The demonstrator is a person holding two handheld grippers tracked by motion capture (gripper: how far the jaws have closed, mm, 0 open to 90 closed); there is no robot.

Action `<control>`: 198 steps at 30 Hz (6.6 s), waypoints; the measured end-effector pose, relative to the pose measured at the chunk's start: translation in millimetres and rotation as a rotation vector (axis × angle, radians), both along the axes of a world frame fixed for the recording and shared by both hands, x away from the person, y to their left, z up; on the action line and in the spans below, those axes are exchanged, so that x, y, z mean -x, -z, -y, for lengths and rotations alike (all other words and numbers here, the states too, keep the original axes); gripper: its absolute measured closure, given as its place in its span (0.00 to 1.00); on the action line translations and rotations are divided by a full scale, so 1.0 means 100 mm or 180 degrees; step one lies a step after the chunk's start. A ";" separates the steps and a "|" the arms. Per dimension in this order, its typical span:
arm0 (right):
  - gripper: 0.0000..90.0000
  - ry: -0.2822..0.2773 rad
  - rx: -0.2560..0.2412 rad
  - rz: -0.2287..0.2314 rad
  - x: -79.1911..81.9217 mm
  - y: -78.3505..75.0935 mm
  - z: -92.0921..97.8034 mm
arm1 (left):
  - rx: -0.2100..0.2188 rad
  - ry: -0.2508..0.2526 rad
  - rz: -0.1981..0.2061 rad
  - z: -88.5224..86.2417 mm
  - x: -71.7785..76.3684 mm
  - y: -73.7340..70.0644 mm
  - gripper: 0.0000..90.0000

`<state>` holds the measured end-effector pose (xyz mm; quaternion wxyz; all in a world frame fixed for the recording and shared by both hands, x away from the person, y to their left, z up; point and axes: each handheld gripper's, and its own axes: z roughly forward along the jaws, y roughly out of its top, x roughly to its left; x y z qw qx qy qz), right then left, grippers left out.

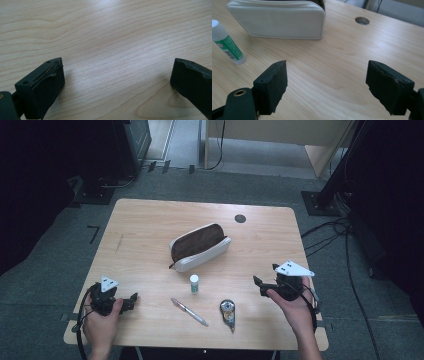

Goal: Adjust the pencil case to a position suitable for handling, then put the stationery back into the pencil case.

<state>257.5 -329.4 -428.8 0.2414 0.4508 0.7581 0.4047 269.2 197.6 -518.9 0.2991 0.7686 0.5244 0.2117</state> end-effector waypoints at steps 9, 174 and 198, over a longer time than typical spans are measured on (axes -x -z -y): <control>0.19 -0.0358 0.0009 0.0074 -0.24 -0.09 -0.28 | -0.0004 0.0013 0.0002 0.00 0.00 0.00 0.00; 0.49 -0.0407 -0.0179 0.0213 0.47 0.31 -0.87 | 0.0003 0.0048 0.0001 0.01 -0.01 0.00 0.00; 0.61 -0.0734 -0.0562 0.0018 0.54 0.43 -1.38 | 0.0003 0.0048 0.0001 0.01 -0.01 0.00 0.00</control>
